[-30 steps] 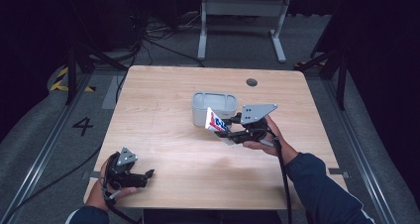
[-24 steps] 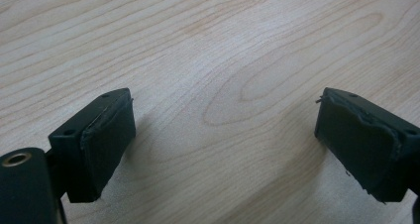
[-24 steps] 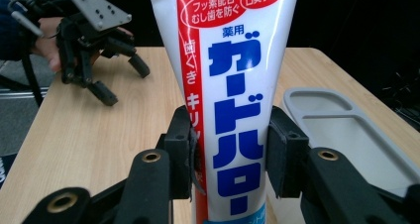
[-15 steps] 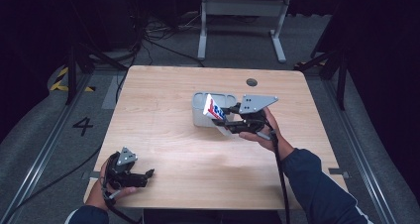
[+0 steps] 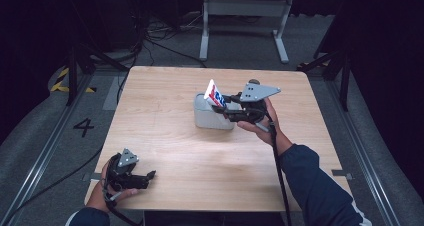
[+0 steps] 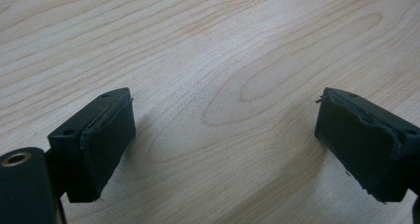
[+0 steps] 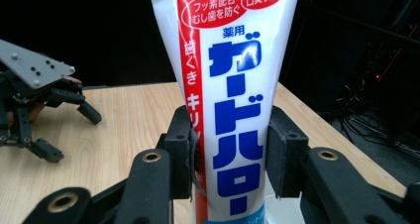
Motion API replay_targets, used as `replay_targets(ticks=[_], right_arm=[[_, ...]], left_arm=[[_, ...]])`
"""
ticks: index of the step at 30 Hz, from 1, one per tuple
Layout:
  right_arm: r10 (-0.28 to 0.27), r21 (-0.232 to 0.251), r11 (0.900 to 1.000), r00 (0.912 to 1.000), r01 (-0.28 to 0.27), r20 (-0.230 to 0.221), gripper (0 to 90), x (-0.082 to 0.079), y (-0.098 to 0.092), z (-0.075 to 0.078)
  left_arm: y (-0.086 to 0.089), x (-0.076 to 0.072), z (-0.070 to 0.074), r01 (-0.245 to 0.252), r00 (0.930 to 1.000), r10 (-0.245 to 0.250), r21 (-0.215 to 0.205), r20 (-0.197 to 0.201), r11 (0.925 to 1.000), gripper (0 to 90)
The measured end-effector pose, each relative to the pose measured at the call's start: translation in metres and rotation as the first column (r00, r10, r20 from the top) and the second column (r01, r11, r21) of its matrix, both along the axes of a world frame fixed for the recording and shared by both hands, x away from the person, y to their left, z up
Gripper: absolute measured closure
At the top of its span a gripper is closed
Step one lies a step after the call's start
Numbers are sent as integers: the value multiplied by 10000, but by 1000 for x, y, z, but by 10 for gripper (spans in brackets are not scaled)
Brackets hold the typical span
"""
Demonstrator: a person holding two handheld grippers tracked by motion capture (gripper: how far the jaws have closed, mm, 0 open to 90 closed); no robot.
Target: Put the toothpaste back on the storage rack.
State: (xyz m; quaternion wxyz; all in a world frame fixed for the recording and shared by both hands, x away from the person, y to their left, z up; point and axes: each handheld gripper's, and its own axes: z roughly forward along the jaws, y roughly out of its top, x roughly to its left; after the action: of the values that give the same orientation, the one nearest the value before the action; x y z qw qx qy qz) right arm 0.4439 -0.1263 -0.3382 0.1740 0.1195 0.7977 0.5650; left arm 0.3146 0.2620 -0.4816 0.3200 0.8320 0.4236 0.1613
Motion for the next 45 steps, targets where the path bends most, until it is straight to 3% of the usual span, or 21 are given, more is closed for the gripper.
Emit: replay_targets(ticks=[17,27,35,45], right_arm=[[-149,65,9999,9999,149,23,618,27,13,7],[-404,-177,9990,9990,400,-215,620,47,18,0],[-468,-14,9989,9984,468,-316,620,57,19,-1],[-526,-390,9979,9977,510,-433,619,68,22,-11]], left_arm=[[-1,0,0,-49,10000,49,-50,18,10000,92],[-1,0,-1,-67,10000,67,-68,68,10000,92],[-1,0,-1,-62,10000,62,-43,79,10000,92],[-1,0,-1,-77,9999,77,-11,99,10000,92]])
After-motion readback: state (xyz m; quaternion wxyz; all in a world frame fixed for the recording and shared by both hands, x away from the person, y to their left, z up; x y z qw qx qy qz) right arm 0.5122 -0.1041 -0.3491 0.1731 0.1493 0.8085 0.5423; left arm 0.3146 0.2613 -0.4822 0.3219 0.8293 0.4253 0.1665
